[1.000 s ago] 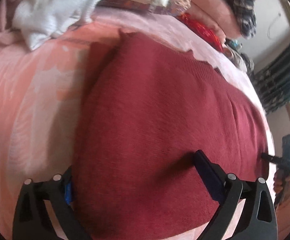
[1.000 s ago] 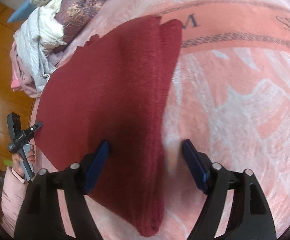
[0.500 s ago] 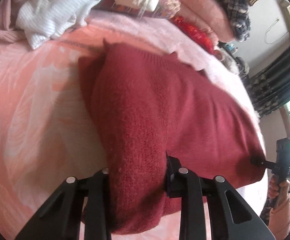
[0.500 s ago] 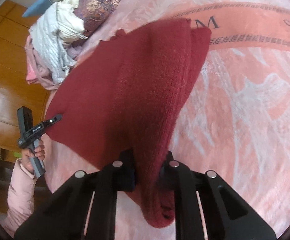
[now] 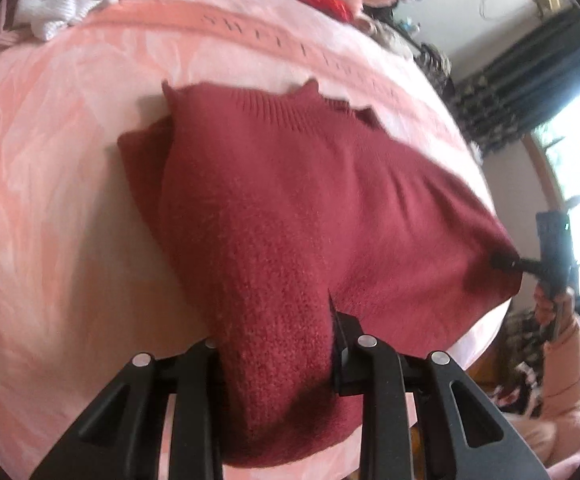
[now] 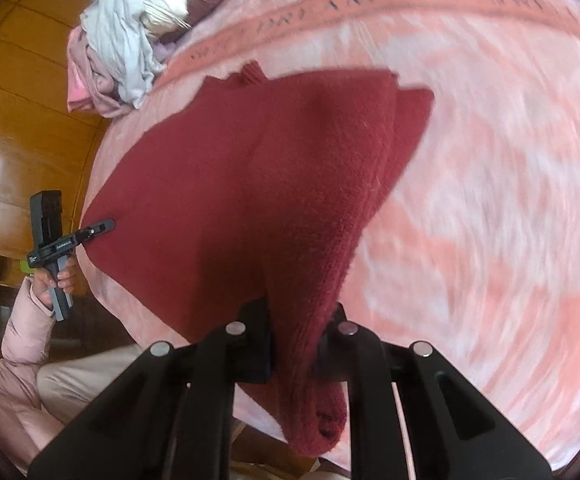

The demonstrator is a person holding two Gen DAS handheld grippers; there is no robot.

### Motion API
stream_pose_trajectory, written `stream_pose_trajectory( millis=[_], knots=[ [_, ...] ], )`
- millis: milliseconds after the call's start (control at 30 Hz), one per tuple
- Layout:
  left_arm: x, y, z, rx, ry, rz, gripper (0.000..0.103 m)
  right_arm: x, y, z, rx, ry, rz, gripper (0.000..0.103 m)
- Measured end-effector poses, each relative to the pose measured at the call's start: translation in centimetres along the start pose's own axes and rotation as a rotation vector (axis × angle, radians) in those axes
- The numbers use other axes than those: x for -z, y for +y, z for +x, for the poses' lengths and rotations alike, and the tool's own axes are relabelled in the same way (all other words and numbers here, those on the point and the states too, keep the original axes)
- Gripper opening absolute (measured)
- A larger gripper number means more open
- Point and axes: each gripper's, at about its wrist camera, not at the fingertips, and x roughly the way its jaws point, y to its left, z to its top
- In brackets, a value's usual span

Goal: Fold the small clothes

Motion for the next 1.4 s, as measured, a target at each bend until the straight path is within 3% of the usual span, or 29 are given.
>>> stream_pose_trajectory(
  millis=[200,267,333,400,533,700,800,900,967,1133,1267,1300,1367,1400],
  knots=[
    [1.6,1.0,3.8,-0.079,0.011,0.004,0.033,1.4,-2.1,3.9,0.027,0.025,0.041,0.016],
    [1.6,0.8,3.9,-0.087,0.002,0.022,0.038,1.1,-2.0,3.4,0.028,0.023,0.027,0.026],
    [1.5,0.6,3.1,-0.090,0.007,0.034,0.048,0.7,-1.0,1.8,0.080,-0.009,-0.025,0.044],
    [1.2,0.5,2.1,-0.118,0.001,0.030,0.064,-0.1,-0.5,-0.4,0.077,-0.059,-0.042,0.050],
    [-0.9,0.7,-2.0,-0.171,-0.141,0.041,0.067,-3.6,-0.4,-3.4,0.057,-0.157,-0.006,0.058],
    [-5.8,0.0,-2.1,-0.175,-0.245,0.024,0.067,-9.4,-0.9,-2.0,0.069,-0.180,0.063,0.057],
    [-7.6,-1.2,-0.2,-0.144,-0.249,0.030,0.066,-11.8,-1.7,0.6,0.071,-0.150,0.088,0.054],
    [-7.2,-2.5,1.7,-0.158,-0.212,0.082,0.066,-12.5,-1.8,1.8,0.039,-0.154,0.097,0.035],
    [-7.1,-2.9,3.1,-0.194,-0.192,0.112,0.067,-12.8,-1.5,2.0,0.013,-0.172,0.098,0.005],
    [-6.6,-2.7,4.5,-0.241,-0.196,0.119,0.067,-12.4,0.1,-0.5,-0.005,-0.290,0.010,0.006],
    [-6.3,-2.6,4.7,-0.252,-0.206,0.106,0.067,-12.2,-0.9,-0.6,0.093,-0.283,0.032,0.006],
    [-6.1,-2.5,4.8,-0.259,-0.210,0.104,0.067,-12.2,-1.7,0.0,0.122,-0.259,0.069,0.009],
    [-5.9,-2.7,5.3,-0.287,-0.209,0.124,0.068,-11.9,-2.5,1.3,0.187,-0.222,0.091,0.039],
    [-5.9,-2.8,5.4,-0.295,-0.210,0.130,0.068,-11.6,-2.9,1.7,0.165,-0.213,0.096,0.042]
  ],
)
